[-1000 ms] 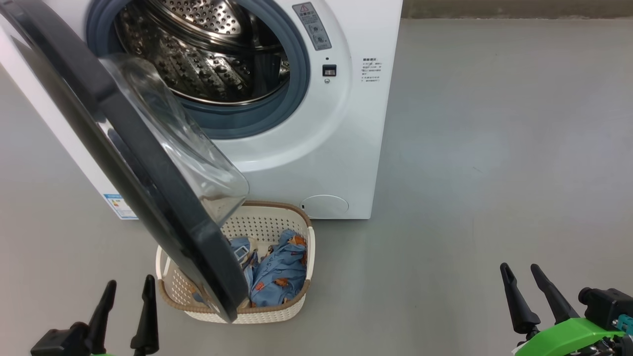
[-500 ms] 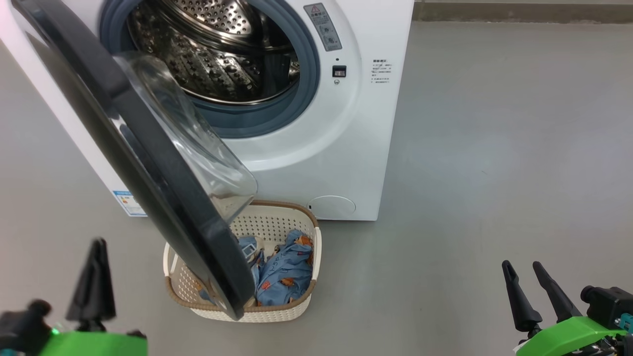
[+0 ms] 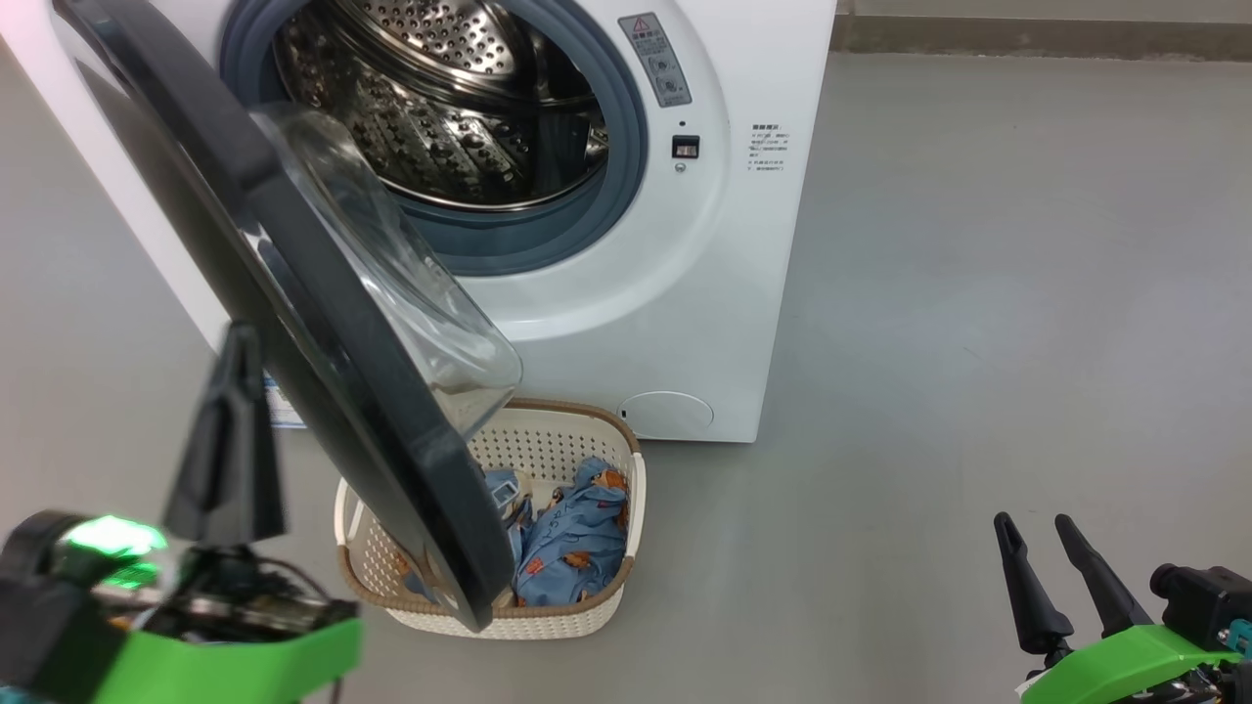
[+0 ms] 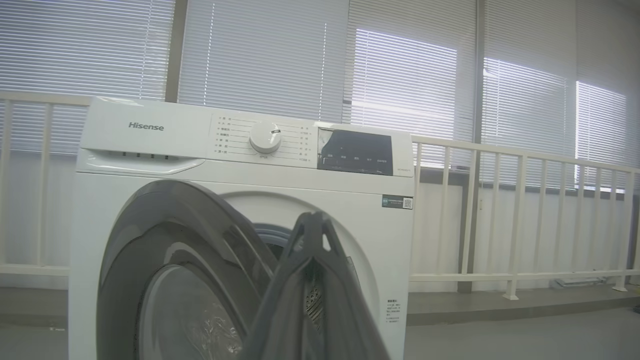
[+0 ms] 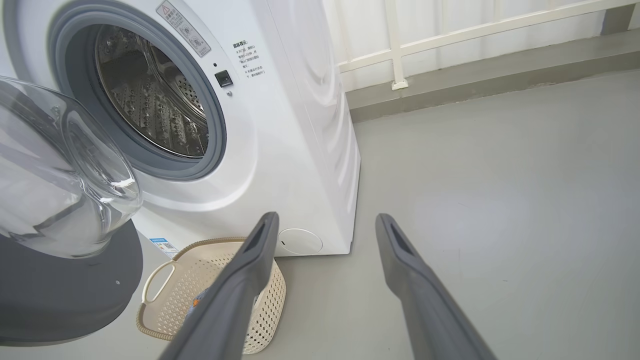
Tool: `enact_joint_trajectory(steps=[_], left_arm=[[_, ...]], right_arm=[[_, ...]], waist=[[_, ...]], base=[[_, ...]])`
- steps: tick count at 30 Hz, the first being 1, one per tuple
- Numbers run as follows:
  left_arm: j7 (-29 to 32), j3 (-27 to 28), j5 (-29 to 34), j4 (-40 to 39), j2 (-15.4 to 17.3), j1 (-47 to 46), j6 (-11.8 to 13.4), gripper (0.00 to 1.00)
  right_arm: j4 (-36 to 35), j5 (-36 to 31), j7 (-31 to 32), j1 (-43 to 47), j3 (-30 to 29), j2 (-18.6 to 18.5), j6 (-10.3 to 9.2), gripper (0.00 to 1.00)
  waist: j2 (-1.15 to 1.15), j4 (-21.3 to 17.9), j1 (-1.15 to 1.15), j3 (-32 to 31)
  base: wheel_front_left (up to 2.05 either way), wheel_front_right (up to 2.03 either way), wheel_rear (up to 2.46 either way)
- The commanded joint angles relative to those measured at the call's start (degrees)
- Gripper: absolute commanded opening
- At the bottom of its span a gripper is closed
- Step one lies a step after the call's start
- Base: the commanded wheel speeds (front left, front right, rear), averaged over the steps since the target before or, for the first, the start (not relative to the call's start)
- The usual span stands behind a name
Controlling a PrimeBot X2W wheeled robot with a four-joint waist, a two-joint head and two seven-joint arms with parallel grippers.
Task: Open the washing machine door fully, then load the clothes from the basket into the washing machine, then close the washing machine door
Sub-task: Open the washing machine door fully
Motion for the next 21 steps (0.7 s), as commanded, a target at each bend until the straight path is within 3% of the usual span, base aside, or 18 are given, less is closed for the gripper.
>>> enact_joint_trajectory(steps=[1,3,6,12,21], left_arm=[[1.3,-0.6,1.4,-3.6,0.9,-3.1,-0.1,0.00],[2.1,-2.4,1.5,-4.6,0.6,-3.5,-0.1,0.00],[5.1,-9.8,2.1,-6.7,-0.2,-4.2,-0.1,0.00],[6.9,-18.4,0.5,-2.0,-1.9,-2.0,-0.1,0.00],[3.9,-21.8,-2.0,11.2,-3.0,-0.4,1.0,0.00]], right_arm=[[-1.5,-0.5,-0.8,0.7,1.2,-0.6,0.08,1.00],[-1.5,-0.5,-0.8,0.7,1.2,-0.6,0.08,1.00],[-1.6,-0.6,-0.8,0.4,1.6,-0.6,0.08,1.00],[-1.7,-0.6,-0.8,-0.1,2.2,-0.6,0.08,1.00],[-1.6,-0.7,-0.8,-0.6,2.4,-0.4,0.08,1.00]], waist=[[0.00,0.0,0.00,0.0],[0.00,0.0,0.00,0.1],[0.00,-0.2,0.00,0.3],[0.00,-0.6,0.00,0.9],[0.00,-0.7,0.00,1.7]], base=[[0.00,0.00,0.00],[0.00,0.00,0.00],[0.00,0.00,0.00],[0.00,0.00,0.00],[0.00,0.00,0.00]])
